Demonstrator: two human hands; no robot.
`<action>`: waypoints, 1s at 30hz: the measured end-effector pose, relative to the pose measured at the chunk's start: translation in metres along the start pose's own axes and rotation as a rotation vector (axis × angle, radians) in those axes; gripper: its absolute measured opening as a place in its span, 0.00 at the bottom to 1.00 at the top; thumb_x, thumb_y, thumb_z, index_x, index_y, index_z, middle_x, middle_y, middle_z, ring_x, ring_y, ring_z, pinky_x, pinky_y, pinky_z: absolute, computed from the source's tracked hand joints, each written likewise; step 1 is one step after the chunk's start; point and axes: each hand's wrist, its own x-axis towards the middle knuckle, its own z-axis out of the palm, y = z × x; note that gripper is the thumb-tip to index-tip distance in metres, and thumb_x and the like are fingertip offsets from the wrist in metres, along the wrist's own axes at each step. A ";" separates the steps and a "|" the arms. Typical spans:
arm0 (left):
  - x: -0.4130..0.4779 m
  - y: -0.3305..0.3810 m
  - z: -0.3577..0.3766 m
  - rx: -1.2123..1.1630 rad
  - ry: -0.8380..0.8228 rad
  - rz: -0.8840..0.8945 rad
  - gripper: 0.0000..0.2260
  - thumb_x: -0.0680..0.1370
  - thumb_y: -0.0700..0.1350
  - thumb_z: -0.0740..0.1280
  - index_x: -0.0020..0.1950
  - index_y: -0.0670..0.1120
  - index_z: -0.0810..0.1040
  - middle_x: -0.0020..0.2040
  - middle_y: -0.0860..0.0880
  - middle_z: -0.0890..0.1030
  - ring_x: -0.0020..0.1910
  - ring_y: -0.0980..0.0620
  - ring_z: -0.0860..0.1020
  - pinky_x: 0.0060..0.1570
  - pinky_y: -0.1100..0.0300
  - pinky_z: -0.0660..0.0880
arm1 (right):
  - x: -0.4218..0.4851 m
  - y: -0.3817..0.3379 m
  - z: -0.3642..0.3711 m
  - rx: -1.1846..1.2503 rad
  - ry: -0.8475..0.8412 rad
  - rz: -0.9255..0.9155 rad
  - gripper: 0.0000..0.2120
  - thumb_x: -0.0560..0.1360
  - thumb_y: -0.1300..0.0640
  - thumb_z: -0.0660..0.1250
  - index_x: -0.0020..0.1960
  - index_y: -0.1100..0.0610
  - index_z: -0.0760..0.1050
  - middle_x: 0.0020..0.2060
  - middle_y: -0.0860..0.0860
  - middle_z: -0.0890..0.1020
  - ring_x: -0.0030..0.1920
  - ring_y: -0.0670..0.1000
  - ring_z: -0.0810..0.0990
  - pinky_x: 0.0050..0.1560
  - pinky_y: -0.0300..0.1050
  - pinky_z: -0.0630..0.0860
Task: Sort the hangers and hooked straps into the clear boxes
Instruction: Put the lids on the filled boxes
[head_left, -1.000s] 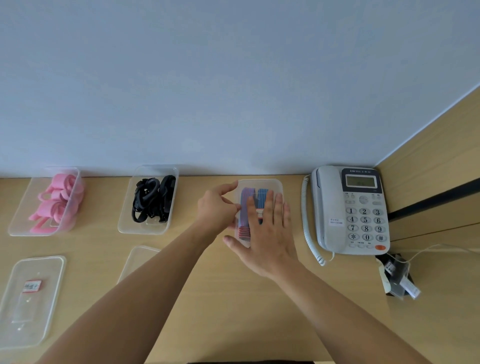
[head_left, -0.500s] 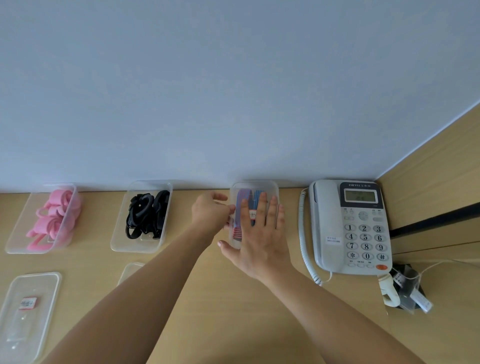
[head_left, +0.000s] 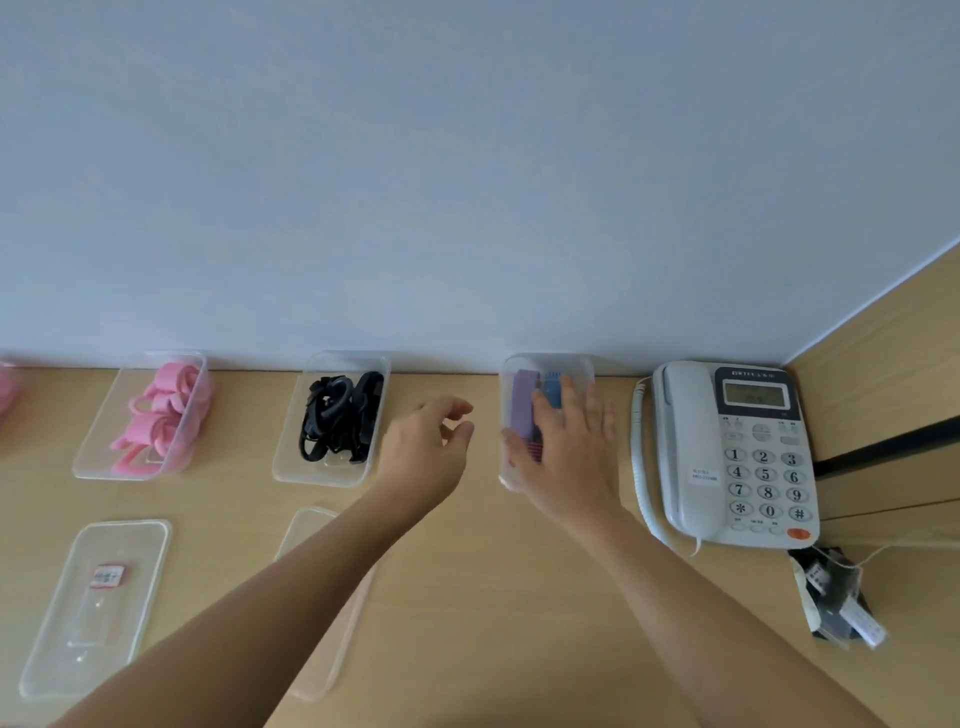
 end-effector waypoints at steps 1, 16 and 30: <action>-0.007 -0.011 -0.012 0.010 0.027 0.040 0.09 0.82 0.46 0.69 0.61 0.51 0.83 0.57 0.54 0.82 0.51 0.55 0.79 0.56 0.55 0.76 | -0.004 -0.006 0.000 0.013 0.080 0.018 0.35 0.77 0.35 0.49 0.77 0.53 0.68 0.78 0.60 0.63 0.81 0.63 0.51 0.80 0.60 0.46; -0.070 -0.222 -0.161 0.005 0.114 0.020 0.11 0.79 0.42 0.72 0.61 0.48 0.84 0.59 0.49 0.82 0.61 0.45 0.76 0.59 0.58 0.68 | -0.152 -0.234 0.140 -0.059 -0.131 0.192 0.39 0.77 0.29 0.52 0.80 0.50 0.53 0.78 0.61 0.50 0.77 0.64 0.52 0.75 0.57 0.59; -0.067 -0.259 -0.181 -0.147 -0.026 -0.013 0.10 0.80 0.44 0.71 0.61 0.50 0.84 0.56 0.54 0.83 0.56 0.53 0.78 0.55 0.58 0.71 | -0.148 -0.279 0.146 -0.167 -0.082 0.169 0.36 0.71 0.32 0.58 0.74 0.45 0.64 0.75 0.53 0.63 0.71 0.58 0.62 0.66 0.60 0.65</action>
